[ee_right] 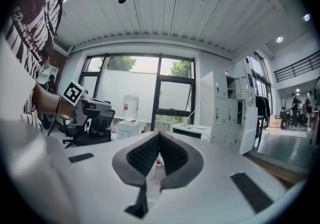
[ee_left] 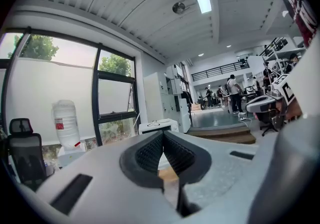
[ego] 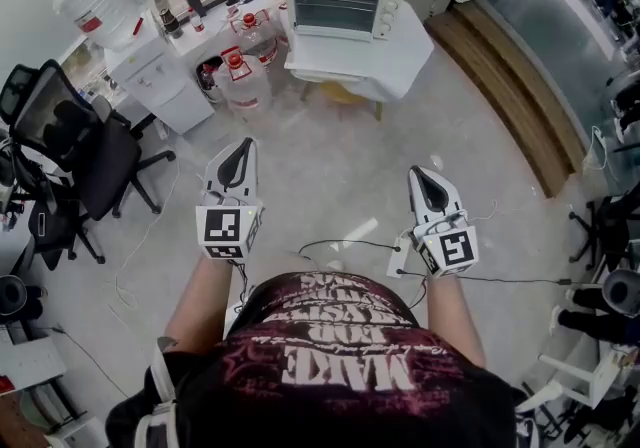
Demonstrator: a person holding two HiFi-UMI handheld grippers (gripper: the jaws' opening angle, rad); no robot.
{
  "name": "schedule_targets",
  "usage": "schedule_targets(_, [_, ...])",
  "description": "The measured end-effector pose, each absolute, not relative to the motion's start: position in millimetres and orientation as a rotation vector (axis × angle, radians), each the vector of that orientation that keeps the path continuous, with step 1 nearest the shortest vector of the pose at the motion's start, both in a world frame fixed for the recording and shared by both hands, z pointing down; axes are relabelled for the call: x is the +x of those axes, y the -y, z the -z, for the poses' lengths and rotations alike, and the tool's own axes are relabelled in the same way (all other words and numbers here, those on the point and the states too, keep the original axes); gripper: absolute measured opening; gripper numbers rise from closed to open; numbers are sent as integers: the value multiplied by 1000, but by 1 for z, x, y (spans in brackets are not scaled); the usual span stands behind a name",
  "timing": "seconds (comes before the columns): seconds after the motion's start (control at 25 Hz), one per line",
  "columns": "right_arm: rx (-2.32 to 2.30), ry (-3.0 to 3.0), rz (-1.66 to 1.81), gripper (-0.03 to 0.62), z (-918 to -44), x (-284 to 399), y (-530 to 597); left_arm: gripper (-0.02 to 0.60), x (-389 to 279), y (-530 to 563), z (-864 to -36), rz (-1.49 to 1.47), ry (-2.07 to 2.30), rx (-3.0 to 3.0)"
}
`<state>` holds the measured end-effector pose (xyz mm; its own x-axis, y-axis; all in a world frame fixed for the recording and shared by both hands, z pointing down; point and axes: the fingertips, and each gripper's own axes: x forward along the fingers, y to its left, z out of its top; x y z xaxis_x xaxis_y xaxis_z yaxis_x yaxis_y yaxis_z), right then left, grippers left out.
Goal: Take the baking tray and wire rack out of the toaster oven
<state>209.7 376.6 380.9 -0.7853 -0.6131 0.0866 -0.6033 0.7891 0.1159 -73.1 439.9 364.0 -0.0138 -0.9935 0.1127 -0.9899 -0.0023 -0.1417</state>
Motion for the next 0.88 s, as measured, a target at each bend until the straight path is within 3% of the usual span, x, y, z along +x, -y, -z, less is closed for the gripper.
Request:
schedule_targets(0.4, [943,2868,57,2,-397,236,-382,6,-45,-452,-370,332,-2213,-2197])
schedule_targets(0.88, [959,2855,6,2,-414,218,-360,6,-60,-425,-375,364,-2195,-2247])
